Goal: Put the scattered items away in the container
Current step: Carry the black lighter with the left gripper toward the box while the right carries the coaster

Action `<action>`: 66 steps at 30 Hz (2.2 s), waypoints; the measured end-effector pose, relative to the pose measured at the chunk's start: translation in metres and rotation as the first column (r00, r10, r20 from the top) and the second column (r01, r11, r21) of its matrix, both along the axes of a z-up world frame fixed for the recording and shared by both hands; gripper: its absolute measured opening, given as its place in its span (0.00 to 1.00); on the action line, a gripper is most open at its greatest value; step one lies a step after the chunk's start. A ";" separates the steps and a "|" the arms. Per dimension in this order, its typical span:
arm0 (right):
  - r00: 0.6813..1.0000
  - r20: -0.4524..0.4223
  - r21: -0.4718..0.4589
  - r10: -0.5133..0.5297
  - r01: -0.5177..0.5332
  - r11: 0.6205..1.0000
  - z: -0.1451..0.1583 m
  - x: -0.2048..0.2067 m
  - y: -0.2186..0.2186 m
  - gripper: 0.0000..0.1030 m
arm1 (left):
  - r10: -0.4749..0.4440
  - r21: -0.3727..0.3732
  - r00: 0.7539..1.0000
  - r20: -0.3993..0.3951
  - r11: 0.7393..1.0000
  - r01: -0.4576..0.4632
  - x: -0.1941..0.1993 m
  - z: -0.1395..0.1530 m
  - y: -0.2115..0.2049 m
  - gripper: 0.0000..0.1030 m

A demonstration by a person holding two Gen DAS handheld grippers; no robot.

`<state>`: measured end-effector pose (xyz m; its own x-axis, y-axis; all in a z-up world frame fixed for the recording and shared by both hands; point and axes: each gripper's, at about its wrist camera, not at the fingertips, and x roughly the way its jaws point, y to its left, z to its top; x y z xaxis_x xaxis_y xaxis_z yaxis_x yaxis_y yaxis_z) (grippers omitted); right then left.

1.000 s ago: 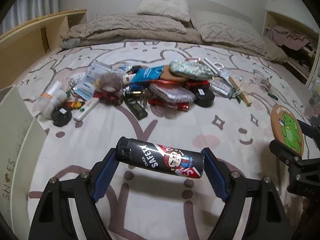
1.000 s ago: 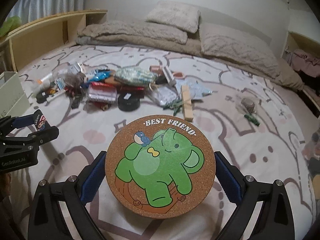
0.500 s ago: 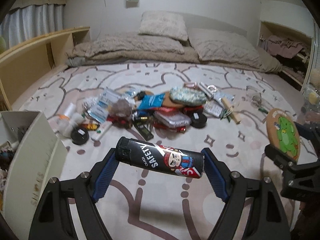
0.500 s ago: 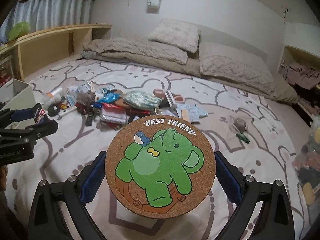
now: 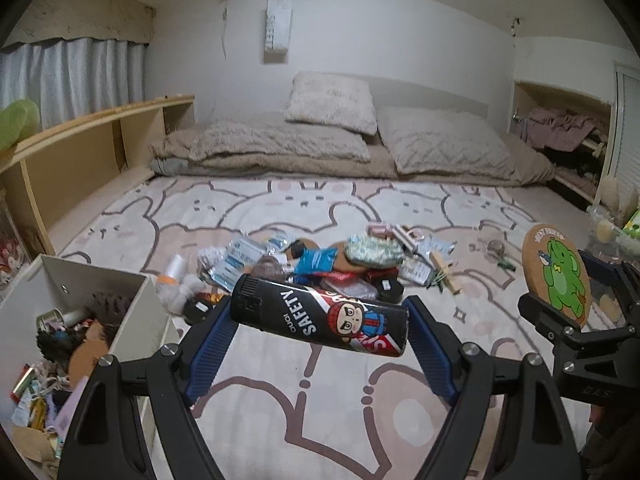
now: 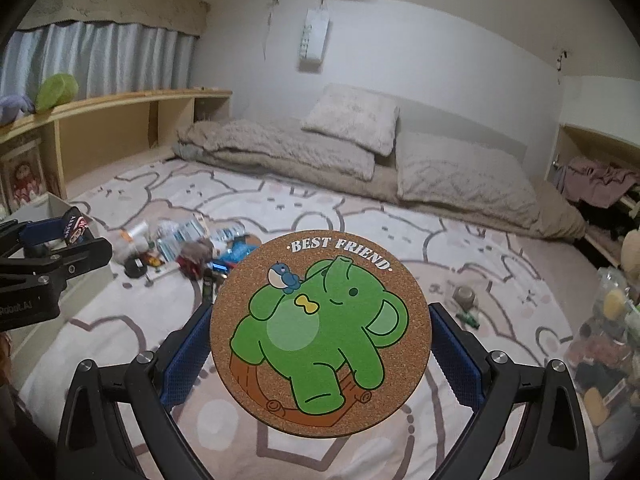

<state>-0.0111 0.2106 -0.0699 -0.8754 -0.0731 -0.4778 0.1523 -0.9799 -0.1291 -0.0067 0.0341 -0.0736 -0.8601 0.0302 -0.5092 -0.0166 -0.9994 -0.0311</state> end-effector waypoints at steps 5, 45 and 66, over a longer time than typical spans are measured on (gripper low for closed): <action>0.999 -0.036 -0.008 0.012 -0.012 1.000 0.022 0.014 -0.005 0.97 | -0.005 -0.009 0.999 -0.045 1.000 0.005 0.016 0.020 -0.001 0.81; 0.975 -0.132 -0.086 0.177 -0.190 0.978 0.083 0.047 -0.095 0.97 | 0.189 0.008 0.966 -0.175 0.982 -0.191 0.100 0.081 -0.123 0.81; 0.942 -0.095 -0.081 0.321 -0.328 0.941 0.081 0.047 -0.163 0.97 | 0.346 -0.049 0.919 -0.188 0.931 -0.361 0.134 0.075 -0.217 0.81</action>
